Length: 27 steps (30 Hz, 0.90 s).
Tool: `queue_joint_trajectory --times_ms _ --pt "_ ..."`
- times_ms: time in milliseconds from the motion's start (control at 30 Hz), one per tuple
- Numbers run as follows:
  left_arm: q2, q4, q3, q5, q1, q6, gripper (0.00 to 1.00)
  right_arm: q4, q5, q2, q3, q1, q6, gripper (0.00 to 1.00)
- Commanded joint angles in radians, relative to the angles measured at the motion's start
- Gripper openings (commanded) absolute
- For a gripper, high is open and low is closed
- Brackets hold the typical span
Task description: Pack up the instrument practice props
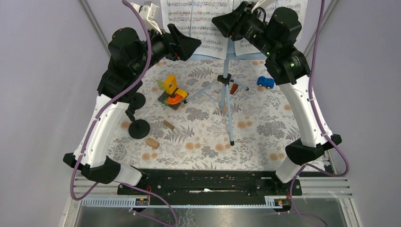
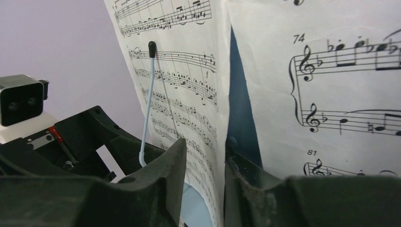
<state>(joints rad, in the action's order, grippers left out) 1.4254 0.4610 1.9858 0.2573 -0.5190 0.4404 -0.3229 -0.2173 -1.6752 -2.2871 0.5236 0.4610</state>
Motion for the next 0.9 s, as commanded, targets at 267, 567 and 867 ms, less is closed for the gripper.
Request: queue_joint_trajectory --times_ms 267,567,867 --pt "-0.042 -0.166 -0.025 -0.030 -0.004 0.074 0.82 0.071 -0.094 0.017 -0.024 -0.008 -0.067 0.15" --pt "0.028 -0.190 0.045 -0.055 -0.004 0.103 0.74 0.073 -0.088 0.036 0.004 -0.009 -0.079 0.06" --pt "0.096 -0.202 0.107 -0.032 -0.004 0.102 0.55 0.078 -0.099 0.044 0.020 -0.008 -0.078 0.06"
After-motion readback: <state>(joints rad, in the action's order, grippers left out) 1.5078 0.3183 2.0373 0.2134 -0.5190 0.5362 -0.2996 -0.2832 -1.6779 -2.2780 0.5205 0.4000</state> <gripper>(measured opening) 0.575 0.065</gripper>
